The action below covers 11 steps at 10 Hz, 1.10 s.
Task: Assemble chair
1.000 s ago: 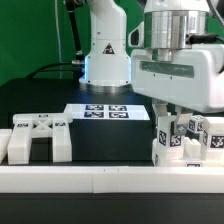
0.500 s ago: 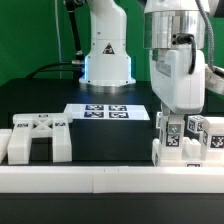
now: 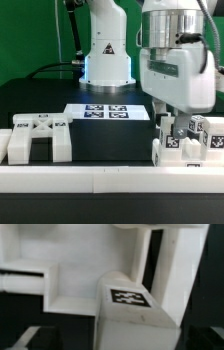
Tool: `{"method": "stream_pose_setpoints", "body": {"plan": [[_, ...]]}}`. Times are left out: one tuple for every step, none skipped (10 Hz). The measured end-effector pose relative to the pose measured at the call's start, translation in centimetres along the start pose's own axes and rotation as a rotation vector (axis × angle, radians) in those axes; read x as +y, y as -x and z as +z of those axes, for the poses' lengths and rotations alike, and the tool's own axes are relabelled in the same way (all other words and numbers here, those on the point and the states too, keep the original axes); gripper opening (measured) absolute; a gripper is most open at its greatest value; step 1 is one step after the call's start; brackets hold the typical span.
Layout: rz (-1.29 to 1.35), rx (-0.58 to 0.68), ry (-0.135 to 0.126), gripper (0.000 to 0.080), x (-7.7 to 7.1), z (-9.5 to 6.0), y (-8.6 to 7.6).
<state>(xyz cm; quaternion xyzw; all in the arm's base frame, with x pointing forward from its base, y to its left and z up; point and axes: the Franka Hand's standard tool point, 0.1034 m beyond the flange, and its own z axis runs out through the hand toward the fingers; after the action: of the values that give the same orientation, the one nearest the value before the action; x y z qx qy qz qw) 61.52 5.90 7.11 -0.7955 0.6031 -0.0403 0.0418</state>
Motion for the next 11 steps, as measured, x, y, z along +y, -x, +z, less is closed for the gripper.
{"method": "stream_pose_setpoints", "body": {"plan": [[-0.094,0.002,0.001,0.0647,-0.02,0.01,0.12],[-0.197,0.004,0.001,0.0647,-0.03,0.01,0.09],[-0.303,0.007,-0.002,0.0649,-0.04,0.04,-0.16],[-0.402,0.009,-0.003,0.0649,0.02,0.06,-0.45],[-0.464,0.009,-0.002,0.0649,0.01,0.06,-0.37],[-0.512,0.009,-0.002,0.0649,0.01,0.07,-0.36],[-0.594,0.009,-0.001,0.0649,0.01,0.07,-0.37],[-0.660,0.010,-0.001,0.0649,0.01,0.06,-0.38],[-0.761,0.010,-0.001,0.0648,0.00,0.05,-0.38],[-0.835,0.010,0.000,0.0649,0.00,0.05,-0.41],[-0.889,0.011,0.001,0.0649,0.01,0.06,-0.41]]}}
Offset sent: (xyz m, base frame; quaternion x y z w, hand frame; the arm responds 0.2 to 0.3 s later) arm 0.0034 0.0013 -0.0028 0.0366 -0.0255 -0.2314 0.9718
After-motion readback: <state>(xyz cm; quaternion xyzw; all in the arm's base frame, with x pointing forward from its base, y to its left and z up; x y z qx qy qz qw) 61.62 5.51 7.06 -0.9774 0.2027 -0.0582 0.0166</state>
